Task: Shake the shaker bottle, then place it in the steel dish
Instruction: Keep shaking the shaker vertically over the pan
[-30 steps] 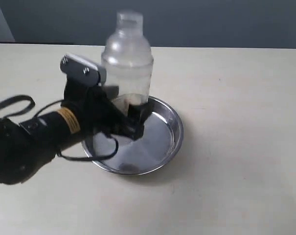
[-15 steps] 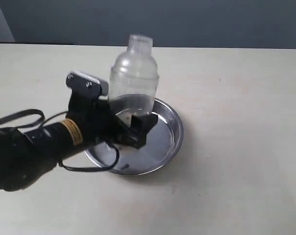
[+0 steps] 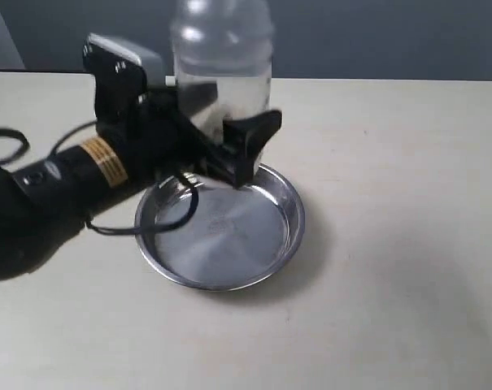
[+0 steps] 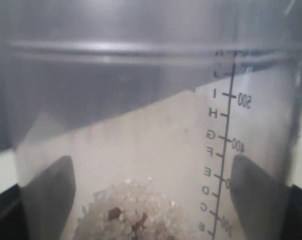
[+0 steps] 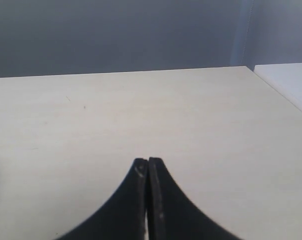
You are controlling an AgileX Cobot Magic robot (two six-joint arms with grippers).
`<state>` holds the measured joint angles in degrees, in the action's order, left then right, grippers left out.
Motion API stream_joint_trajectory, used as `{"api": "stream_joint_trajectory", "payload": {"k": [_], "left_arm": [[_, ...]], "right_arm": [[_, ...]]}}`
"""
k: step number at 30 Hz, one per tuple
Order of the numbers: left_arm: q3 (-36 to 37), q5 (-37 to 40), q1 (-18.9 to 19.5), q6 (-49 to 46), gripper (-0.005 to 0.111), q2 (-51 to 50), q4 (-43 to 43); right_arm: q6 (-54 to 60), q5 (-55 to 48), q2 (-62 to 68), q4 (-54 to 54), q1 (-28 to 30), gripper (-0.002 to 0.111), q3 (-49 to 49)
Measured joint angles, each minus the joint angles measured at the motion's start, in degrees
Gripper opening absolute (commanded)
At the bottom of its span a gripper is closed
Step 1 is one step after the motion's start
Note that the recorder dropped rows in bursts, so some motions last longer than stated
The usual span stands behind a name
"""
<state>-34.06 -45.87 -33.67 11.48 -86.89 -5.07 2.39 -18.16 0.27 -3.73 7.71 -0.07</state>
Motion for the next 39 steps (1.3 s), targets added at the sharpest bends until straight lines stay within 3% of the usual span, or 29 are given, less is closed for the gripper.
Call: {"api": "stream_joint_trajectory", "payload": {"k": [3, 7, 10, 14, 20, 23, 26, 28, 33, 36, 39], "left_arm": [[-1.1, 3.2, -0.4, -0.9, 0.000, -1.0, 0.6], [5.7, 0.0, -0.4, 3.1, 0.000, -8.7, 0.6], [5.6, -2.2, -0.5, -0.1, 0.000, -4.2, 0.8], [0.7, 2.3, -0.5, -5.5, 0.000, 2.6, 1.0], [10.6, -6.7, -0.5, 0.8, 0.000, -8.7, 1.2], [10.4, -12.8, -0.5, 1.3, 0.000, -5.3, 1.2], [5.6, -6.6, -0.5, -1.0, 0.000, 1.8, 1.2], [4.6, -2.5, -0.5, -2.3, 0.000, 1.3, 2.1], [11.3, -7.4, -0.5, 3.3, 0.000, -9.9, 5.1], [10.6, -12.9, -0.5, 2.0, 0.000, -6.4, 5.1], [5.2, -6.3, -0.5, -2.3, 0.000, -0.1, 4.0]], "right_arm": [[0.0, 0.0, 0.0, 0.0, 0.0, -0.001, 0.0], [0.0, 0.0, 0.0, 0.0, 0.0, -0.001, 0.0], [0.0, 0.0, 0.0, 0.0, 0.0, -0.001, 0.0], [0.0, 0.0, 0.0, 0.0, 0.0, -0.001, 0.0], [0.0, -0.1, 0.0, 0.0, 0.0, -0.001, 0.0], [0.0, -0.1, 0.0, 0.0, 0.0, -0.001, 0.0], [0.0, -0.1, 0.0, 0.0, 0.0, -0.001, 0.0], [0.0, -0.1, 0.0, 0.0, 0.0, -0.001, 0.0], [0.0, -0.1, 0.0, 0.0, 0.0, -0.001, 0.0], [0.0, -0.1, 0.0, 0.0, 0.0, -0.001, 0.0], [0.0, -0.1, 0.0, 0.0, 0.0, -0.001, 0.0]]}}
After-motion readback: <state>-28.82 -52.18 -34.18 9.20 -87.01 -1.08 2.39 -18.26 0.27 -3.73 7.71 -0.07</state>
